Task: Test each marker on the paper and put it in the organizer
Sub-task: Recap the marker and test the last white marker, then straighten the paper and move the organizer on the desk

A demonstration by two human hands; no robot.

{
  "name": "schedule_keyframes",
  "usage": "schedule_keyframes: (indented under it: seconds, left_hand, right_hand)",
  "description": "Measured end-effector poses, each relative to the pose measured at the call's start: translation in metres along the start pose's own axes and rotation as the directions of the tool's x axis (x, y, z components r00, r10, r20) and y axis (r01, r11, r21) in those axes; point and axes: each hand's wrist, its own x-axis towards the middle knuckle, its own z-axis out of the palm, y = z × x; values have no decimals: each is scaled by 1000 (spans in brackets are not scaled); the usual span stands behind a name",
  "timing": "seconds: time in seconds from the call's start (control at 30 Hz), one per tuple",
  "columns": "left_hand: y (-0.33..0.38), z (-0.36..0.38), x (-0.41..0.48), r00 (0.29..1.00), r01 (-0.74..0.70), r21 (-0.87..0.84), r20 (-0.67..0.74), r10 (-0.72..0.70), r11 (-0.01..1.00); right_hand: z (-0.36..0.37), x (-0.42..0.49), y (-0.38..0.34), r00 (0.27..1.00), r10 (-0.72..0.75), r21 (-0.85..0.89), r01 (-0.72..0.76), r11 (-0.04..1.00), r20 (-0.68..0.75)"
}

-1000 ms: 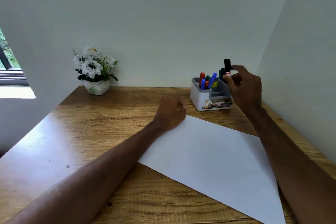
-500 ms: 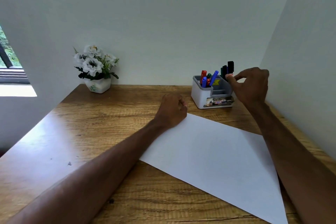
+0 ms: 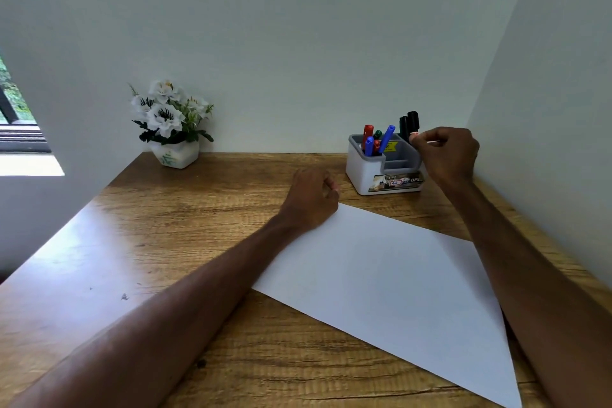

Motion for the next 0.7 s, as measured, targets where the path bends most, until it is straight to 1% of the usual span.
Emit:
schedule_keyframes:
  seconds: [0.13, 0.2, 0.27, 0.4, 0.6, 0.63, 0.67, 0.7]
  left_hand:
    - [-1, 1, 1, 1000, 1, 0, 8, -1, 1000]
    - [-2, 2, 1, 1000, 6, -6, 7, -6, 1000]
    - [-2, 2, 1, 1000, 10, -13, 7, -10, 1000]
    - [-1, 1, 1, 1000, 3, -5, 5, -3, 1000]
    - [6, -4, -2, 998, 44, 8, 38, -45, 999]
    - [9, -6, -3, 997, 68, 1, 46, -68, 998]
    - [13, -8, -3, 993, 106, -13, 49, -106, 994]
    - [17, -10, -4, 989, 143, -32, 41, -142, 989]
  right_hand:
    - [0, -5, -4, 1000, -12, -11, 12, 1000, 23]
    - [-1, -8, -6, 997, -65, -9, 65, 998, -27]
    - [-4, -9, -10, 986, -129, 5, 130, 992, -110]
    - [-6, -9, -17, 940, -251, 4, 259, 966, -230]
    - [-18, -41, -50, 849, -424, 2, 448, 894, -315]
    - [-21, -51, -58, 843, -450, 11, 474, 881, -295]
    - [-25, -63, -66, 848, -476, 51, 499, 865, -231]
    - [-28, -74, -71, 855, -507, 122, 517, 847, -110]
